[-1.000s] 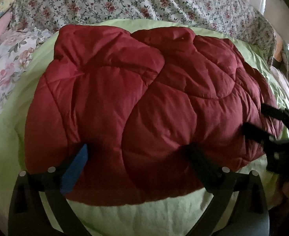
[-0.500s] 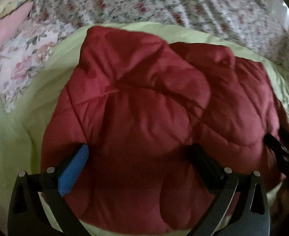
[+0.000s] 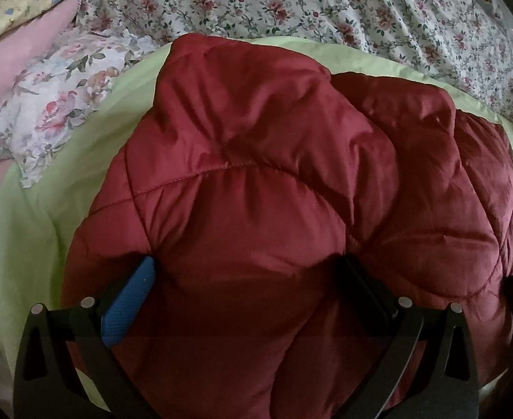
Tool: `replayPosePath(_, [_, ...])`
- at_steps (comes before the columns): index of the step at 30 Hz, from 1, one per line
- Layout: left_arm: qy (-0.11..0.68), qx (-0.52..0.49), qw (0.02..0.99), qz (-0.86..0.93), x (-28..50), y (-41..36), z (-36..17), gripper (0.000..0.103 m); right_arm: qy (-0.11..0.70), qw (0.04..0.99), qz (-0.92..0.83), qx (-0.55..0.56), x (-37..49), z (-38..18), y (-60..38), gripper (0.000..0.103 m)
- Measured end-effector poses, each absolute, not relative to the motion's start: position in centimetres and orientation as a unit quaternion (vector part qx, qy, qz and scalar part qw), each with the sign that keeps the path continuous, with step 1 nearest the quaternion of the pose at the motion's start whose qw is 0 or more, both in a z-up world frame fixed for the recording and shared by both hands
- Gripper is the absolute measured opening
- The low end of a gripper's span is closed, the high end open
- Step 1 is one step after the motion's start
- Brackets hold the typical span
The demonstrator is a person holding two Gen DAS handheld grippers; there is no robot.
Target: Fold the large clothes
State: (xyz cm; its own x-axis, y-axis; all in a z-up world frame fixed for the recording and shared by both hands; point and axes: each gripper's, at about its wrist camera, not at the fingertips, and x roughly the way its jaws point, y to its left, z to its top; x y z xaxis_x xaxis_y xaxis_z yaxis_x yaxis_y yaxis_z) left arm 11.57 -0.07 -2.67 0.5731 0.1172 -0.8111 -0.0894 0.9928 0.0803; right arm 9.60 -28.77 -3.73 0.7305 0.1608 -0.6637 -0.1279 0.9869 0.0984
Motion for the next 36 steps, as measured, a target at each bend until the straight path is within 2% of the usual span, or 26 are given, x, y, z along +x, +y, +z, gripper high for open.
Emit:
replayPosePath(12, [0.447, 0.016, 0.893, 0.051, 10.9, -0.2, -2.6, 0.103, 0.365, 0.926, 0.075, 0.055, 8.2, -2.9, -29.4, 0.097])
replayPosePath(19, [0.436, 0.018, 0.899, 0.026, 10.3, 0.3, -2.7, 0.103, 0.351, 0.935, 0.046, 0.037, 6.6, -2.1, -28.8, 0.097])
replayPosePath(25, [0.438, 0.007, 0.899, -0.011, 9.1, 0.9, -1.1, 0.103, 0.351, 0.933, 0.057, 0.05, 6.0, -0.1, -27.3, 0.098])
replayPosePath(36, [0.432, 0.017, 0.9, -0.058, 7.2, 0.0, 0.7, 0.103, 0.417, 0.905, 0.08, 0.009, 11.3, -1.2, -22.4, 0.099])
